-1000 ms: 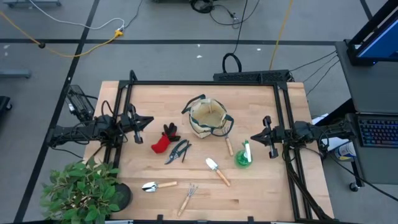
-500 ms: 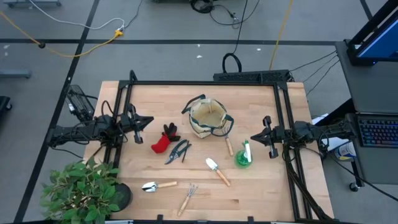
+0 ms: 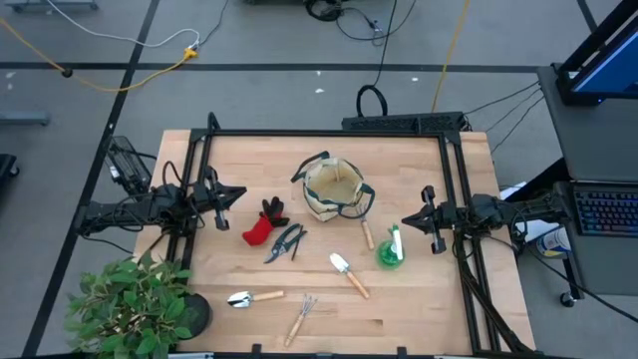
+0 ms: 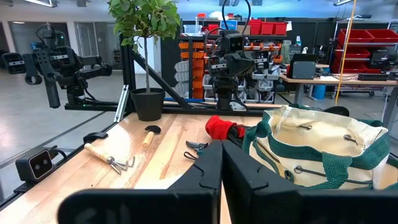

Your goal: Pick & Place Garden tools in Gardening bag

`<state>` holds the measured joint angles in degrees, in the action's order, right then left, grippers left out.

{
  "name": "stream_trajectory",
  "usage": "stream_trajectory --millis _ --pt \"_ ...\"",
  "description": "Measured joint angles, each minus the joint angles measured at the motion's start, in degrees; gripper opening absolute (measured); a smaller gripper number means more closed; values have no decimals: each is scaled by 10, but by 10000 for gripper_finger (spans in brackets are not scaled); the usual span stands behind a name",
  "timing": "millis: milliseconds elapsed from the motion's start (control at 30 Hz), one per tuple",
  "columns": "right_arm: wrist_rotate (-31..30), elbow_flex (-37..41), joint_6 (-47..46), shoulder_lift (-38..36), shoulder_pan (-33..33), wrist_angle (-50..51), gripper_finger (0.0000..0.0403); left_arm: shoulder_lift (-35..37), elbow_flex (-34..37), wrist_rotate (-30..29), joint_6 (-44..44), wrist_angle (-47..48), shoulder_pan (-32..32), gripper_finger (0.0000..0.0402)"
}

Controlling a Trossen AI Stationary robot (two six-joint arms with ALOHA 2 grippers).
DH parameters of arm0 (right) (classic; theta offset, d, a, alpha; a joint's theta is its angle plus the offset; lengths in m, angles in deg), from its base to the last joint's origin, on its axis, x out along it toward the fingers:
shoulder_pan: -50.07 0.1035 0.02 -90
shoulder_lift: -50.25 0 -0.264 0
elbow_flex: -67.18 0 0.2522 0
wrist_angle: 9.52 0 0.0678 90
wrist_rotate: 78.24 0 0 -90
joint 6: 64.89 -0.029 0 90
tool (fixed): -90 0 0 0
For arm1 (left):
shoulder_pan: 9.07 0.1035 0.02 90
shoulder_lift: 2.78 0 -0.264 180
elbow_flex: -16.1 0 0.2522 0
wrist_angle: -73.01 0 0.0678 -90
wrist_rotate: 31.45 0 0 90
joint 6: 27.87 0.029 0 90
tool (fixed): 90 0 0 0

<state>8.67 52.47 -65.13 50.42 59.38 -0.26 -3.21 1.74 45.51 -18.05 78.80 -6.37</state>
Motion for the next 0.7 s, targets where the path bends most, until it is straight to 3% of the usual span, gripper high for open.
stream_trajectory --millis 700 --pt "0 0 16 0 0 -13 0 0 0 0 0 0 0 31"
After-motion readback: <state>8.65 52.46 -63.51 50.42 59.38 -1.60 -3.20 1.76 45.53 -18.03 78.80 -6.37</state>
